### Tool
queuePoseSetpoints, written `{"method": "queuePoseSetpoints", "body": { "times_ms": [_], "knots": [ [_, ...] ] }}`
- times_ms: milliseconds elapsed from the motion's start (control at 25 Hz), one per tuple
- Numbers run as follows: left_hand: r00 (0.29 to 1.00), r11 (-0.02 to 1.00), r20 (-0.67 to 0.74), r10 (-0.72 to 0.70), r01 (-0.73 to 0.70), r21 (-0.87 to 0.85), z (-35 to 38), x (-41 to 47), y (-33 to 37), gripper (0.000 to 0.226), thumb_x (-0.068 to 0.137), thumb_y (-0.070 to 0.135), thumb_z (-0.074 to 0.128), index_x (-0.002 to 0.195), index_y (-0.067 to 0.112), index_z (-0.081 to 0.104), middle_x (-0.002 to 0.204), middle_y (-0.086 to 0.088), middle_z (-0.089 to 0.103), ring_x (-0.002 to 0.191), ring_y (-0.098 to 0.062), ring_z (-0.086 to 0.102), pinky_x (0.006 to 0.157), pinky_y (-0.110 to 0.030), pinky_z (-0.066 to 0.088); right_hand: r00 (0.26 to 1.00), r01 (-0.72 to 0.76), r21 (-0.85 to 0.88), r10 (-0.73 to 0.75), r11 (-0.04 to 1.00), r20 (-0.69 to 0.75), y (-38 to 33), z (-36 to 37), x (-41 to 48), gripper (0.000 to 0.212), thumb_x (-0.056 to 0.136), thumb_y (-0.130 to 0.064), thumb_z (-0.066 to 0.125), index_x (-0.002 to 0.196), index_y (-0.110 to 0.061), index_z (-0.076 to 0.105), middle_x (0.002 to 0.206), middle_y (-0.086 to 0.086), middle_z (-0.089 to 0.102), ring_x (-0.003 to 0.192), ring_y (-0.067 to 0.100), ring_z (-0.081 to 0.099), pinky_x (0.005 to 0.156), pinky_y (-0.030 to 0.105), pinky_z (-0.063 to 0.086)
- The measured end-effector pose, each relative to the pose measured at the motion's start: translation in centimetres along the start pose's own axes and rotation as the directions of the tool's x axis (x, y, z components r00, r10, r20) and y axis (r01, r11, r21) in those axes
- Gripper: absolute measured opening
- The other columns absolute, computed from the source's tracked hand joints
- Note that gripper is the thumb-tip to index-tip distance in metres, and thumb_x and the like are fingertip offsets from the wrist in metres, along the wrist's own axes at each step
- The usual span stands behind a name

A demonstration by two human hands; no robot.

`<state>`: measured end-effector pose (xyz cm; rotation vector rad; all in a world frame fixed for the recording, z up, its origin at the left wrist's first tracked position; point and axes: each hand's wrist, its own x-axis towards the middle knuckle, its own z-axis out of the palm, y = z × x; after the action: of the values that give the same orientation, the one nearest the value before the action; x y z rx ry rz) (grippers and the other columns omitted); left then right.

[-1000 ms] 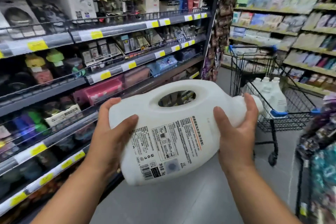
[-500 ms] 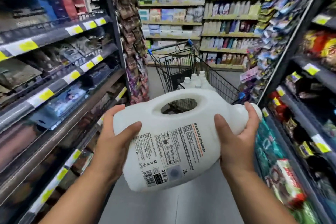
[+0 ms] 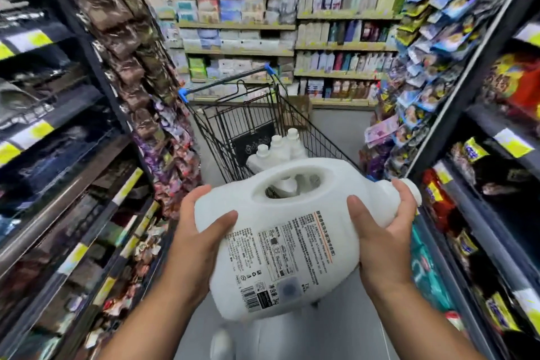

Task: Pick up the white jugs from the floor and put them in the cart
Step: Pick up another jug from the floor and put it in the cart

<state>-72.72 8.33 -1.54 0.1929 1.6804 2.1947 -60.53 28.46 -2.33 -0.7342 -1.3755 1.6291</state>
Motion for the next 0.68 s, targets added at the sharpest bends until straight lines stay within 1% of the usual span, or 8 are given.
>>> {"method": "queuePoseSetpoints", "body": {
  "times_ms": [120, 200, 280, 360, 440, 520, 600, 680],
  "knots": [
    [0.999, 0.999, 0.043, -0.031, 0.031, 0.016, 2.4, 6.6, -1.2, 0.059, 0.068, 0.010, 0.078, 0.116, 0.033, 0.054, 0.109, -0.016, 0.062, 0.086, -0.035, 0.065, 0.067, -0.048, 0.057, 0.998, 0.007, -0.013, -0.007, 1.000, -0.065, 1.8, 1.1, 5.1, 0.085, 0.058, -0.043, 0.081, 0.131, -0.044, 0.039, 0.126, 0.005, 0.058, 0.109, 0.022, 0.063, 0.090, 0.043, 0.055],
    [0.995, 0.997, 0.073, -0.068, 0.066, 0.026, 4.1, 11.5, -2.2, 0.056, 0.068, 0.013, 0.075, 0.116, 0.033, 0.055, 0.108, -0.014, 0.062, 0.088, -0.035, 0.065, 0.071, -0.052, 0.056, 0.993, -0.009, -0.027, 0.005, 1.000, -0.120, 3.4, 2.0, 9.0, 0.083, 0.059, -0.042, 0.081, 0.130, -0.045, 0.040, 0.126, 0.003, 0.059, 0.109, 0.020, 0.063, 0.089, 0.041, 0.056],
    [0.986, 0.994, 0.127, -0.109, 0.107, 0.021, 5.7, 17.1, -3.5, 0.054, 0.073, 0.007, 0.074, 0.116, 0.032, 0.054, 0.108, -0.015, 0.062, 0.087, -0.035, 0.064, 0.070, -0.051, 0.056, 0.983, -0.018, -0.068, 0.005, 0.998, -0.184, 5.1, 3.3, 12.9, 0.075, 0.061, -0.042, 0.080, 0.123, -0.055, 0.040, 0.128, 0.003, 0.057, 0.109, 0.018, 0.062, 0.088, 0.039, 0.055],
    [0.966, 0.986, 0.196, -0.168, 0.161, 0.051, 7.5, 23.1, -4.5, 0.051, 0.081, 0.002, 0.069, 0.120, 0.032, 0.052, 0.113, -0.020, 0.061, 0.090, -0.039, 0.065, 0.069, -0.051, 0.058, 0.959, -0.040, -0.096, 0.012, 0.995, -0.283, 6.9, 4.9, 17.0, 0.068, 0.061, -0.046, 0.079, 0.114, -0.063, 0.040, 0.128, 0.002, 0.056, 0.109, 0.020, 0.061, 0.089, 0.041, 0.055],
    [0.944, 0.969, 0.235, -0.233, 0.206, 0.137, 9.3, 28.6, -5.1, 0.050, 0.086, 0.000, 0.063, 0.124, 0.031, 0.050, 0.117, -0.022, 0.059, 0.092, -0.041, 0.064, 0.064, -0.047, 0.059, 0.932, -0.043, -0.113, -0.001, 0.993, -0.362, 8.6, 6.2, 20.7, 0.063, 0.063, -0.046, 0.078, 0.110, -0.064, 0.041, 0.126, 0.001, 0.056, 0.109, 0.021, 0.060, 0.090, 0.043, 0.054],
    [0.915, 0.948, 0.262, -0.307, 0.270, 0.169, 11.0, 33.4, -5.9, 0.051, 0.087, 0.000, 0.062, 0.125, 0.032, 0.050, 0.116, -0.023, 0.059, 0.085, -0.039, 0.066, 0.058, -0.043, 0.058, 0.900, -0.090, -0.148, 0.016, 0.985, -0.436, 10.3, 7.3, 23.8, 0.062, 0.065, -0.047, 0.077, 0.115, -0.059, 0.043, 0.126, 0.003, 0.055, 0.109, 0.021, 0.060, 0.092, 0.045, 0.054],
    [0.870, 0.922, 0.312, -0.381, 0.332, 0.200, 12.7, 38.1, -7.1, 0.054, 0.087, 0.001, 0.063, 0.127, 0.035, 0.050, 0.116, -0.023, 0.061, 0.083, -0.038, 0.068, 0.062, -0.050, 0.059, 0.845, -0.105, -0.160, 0.004, 0.981, -0.535, 11.9, 8.0, 26.5, 0.064, 0.068, -0.045, 0.076, 0.123, -0.049, 0.043, 0.124, 0.005, 0.057, 0.107, 0.021, 0.061, 0.090, 0.042, 0.054],
    [0.819, 0.884, 0.343, -0.461, 0.390, 0.258, 14.3, 41.6, -8.6, 0.061, 0.084, 0.003, 0.067, 0.130, 0.038, 0.048, 0.118, -0.021, 0.061, 0.093, -0.042, 0.068, 0.073, -0.062, 0.056, 0.790, -0.141, -0.218, -0.023, 0.966, -0.613, 12.9, 8.3, 28.5, 0.063, 0.069, -0.045, 0.077, 0.123, -0.045, 0.045, 0.120, 0.006, 0.058, 0.099, 0.016, 0.063, 0.085, 0.036, 0.055]
  ]
}}
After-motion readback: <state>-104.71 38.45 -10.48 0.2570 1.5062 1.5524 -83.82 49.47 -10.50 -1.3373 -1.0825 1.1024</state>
